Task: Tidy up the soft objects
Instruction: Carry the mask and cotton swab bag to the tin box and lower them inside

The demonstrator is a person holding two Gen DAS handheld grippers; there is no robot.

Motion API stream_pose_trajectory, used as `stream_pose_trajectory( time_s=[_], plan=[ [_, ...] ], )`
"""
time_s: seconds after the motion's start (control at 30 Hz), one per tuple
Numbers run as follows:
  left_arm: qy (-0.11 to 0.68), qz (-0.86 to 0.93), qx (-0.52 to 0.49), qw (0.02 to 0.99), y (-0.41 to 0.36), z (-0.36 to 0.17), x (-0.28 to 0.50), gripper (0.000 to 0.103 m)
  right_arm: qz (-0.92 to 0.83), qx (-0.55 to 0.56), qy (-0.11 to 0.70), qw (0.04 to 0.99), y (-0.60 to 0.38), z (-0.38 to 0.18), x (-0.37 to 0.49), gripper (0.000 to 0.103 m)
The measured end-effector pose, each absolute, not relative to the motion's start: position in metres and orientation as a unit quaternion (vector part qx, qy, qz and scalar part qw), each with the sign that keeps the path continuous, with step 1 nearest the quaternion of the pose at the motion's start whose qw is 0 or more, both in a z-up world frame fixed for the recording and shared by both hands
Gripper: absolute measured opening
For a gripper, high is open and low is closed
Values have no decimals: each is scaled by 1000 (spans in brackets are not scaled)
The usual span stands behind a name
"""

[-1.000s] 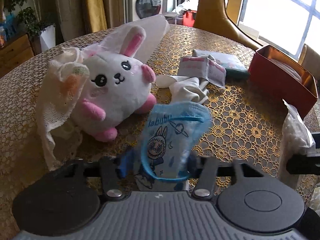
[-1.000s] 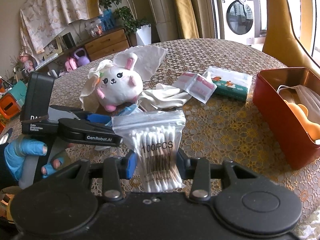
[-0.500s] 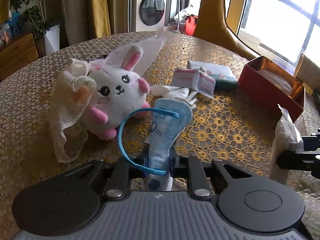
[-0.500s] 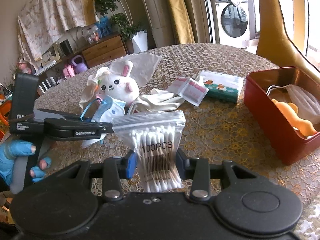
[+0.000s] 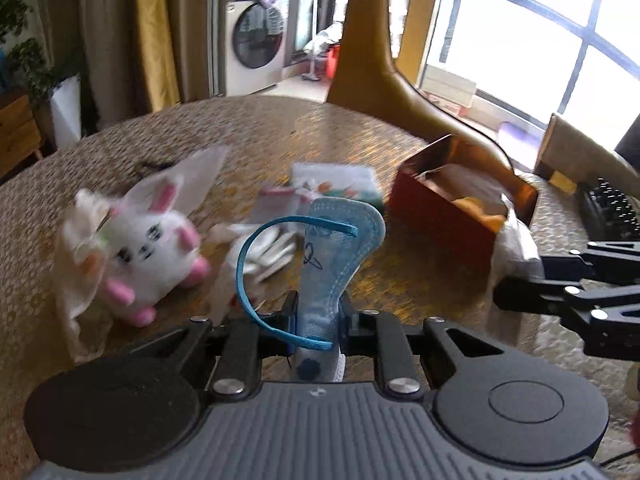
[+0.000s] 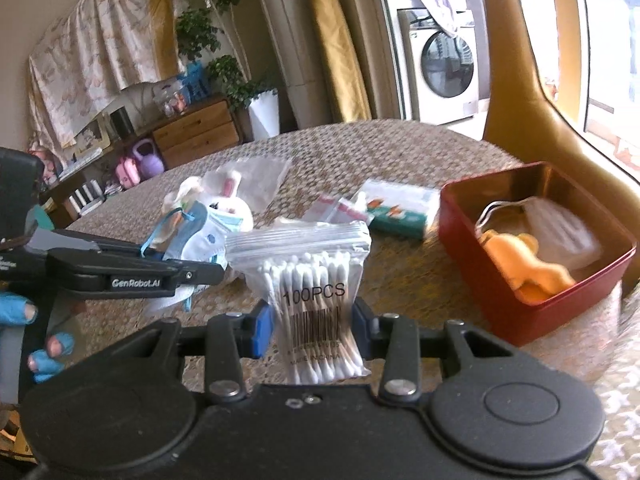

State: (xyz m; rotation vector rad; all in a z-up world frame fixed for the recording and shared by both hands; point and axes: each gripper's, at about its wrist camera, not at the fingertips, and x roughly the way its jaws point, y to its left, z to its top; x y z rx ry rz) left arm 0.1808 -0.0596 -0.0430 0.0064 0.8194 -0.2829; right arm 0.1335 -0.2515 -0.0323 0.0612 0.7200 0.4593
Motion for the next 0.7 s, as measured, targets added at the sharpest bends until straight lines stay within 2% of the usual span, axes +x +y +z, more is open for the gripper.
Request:
stream_pose_trajectory(
  time_s=[0.33, 0.7],
  plan=[
    [380, -185, 42, 905, -131, -16, 209, 18, 162, 32, 331, 929, -304, -10, 163, 39],
    [384, -216, 89, 893, -211, -16, 258, 18, 98, 32, 344, 933, -354, -27, 202, 39]
  ],
)
